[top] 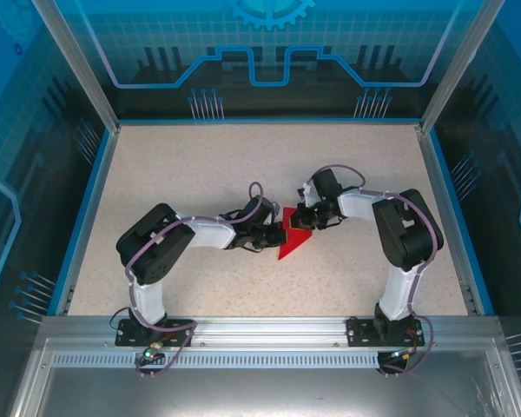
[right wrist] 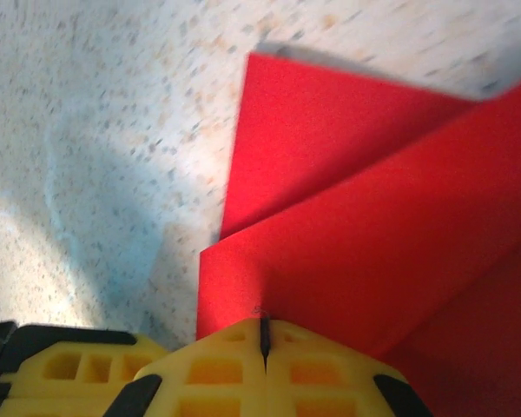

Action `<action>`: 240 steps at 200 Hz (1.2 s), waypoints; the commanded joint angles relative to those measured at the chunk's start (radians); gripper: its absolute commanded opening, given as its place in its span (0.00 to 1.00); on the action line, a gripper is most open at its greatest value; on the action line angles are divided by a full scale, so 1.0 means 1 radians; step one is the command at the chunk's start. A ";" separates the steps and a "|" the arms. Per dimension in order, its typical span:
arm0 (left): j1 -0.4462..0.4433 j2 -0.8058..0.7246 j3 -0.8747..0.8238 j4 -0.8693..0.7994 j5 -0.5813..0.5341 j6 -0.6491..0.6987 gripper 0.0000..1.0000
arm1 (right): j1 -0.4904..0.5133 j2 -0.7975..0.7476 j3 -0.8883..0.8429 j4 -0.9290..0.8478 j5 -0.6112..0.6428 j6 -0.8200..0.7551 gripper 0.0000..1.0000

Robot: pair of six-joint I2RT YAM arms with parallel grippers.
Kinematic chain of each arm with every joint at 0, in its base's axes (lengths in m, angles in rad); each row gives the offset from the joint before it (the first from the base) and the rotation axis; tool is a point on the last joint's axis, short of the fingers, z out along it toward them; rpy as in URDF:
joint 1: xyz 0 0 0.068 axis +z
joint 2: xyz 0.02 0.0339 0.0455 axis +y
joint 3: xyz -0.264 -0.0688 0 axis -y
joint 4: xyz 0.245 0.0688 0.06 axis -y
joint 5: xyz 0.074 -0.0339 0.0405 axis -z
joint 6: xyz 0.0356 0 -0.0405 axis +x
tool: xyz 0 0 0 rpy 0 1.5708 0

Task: Fold a paper plane with a square sheet of paper (pick it up from the middle)
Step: Fourth fold the wing at the center of the table.

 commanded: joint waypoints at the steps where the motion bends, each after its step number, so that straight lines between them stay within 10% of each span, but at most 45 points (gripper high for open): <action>1: 0.005 0.049 -0.037 -0.229 -0.030 0.032 0.00 | -0.063 0.051 0.040 0.019 0.064 0.056 0.02; 77: 0.002 0.050 -0.012 -0.266 -0.014 0.048 0.00 | -0.194 0.029 0.131 -0.005 0.119 0.143 0.02; 169: 0.003 0.042 0.022 -0.304 -0.037 0.165 0.00 | 0.010 -0.054 0.004 -0.017 -0.051 0.009 0.04; 240: 0.003 0.048 0.027 -0.320 -0.032 0.164 0.00 | -0.024 0.051 0.029 -0.045 0.029 -0.017 0.02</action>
